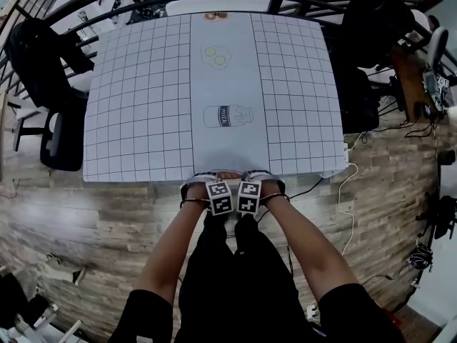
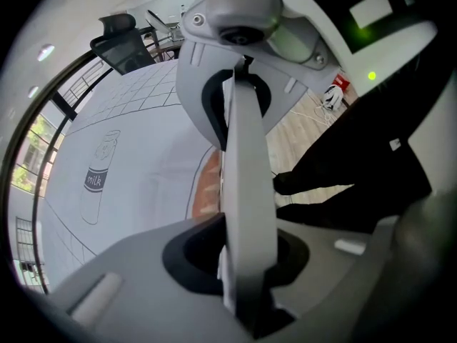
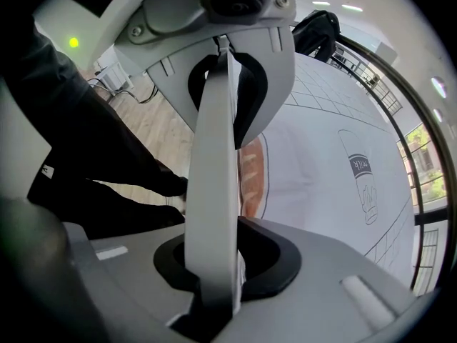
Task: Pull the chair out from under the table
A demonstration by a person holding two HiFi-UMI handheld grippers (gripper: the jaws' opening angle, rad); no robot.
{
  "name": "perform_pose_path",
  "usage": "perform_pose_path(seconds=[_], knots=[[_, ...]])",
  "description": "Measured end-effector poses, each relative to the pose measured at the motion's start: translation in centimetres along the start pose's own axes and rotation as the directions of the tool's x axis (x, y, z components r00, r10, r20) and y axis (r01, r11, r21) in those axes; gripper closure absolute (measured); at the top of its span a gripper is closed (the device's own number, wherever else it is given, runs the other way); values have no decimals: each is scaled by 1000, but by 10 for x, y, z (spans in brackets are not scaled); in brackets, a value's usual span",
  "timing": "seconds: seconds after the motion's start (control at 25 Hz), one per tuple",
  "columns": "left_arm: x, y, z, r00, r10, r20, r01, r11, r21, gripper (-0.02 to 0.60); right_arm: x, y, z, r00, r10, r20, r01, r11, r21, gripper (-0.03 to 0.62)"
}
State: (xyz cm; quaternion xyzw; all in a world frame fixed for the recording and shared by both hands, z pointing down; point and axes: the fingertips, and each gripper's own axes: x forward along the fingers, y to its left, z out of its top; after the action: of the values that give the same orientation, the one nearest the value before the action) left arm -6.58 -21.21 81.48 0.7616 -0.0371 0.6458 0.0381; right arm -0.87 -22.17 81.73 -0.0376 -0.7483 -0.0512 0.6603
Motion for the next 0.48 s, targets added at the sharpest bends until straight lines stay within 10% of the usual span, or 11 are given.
perform_pose_path(seconds=[0.48], knots=[[-2, -15, 1, 1000, -9, 5, 9, 1000, -15, 503, -2, 13, 1, 1000, 10, -3, -10, 1000, -17, 525]])
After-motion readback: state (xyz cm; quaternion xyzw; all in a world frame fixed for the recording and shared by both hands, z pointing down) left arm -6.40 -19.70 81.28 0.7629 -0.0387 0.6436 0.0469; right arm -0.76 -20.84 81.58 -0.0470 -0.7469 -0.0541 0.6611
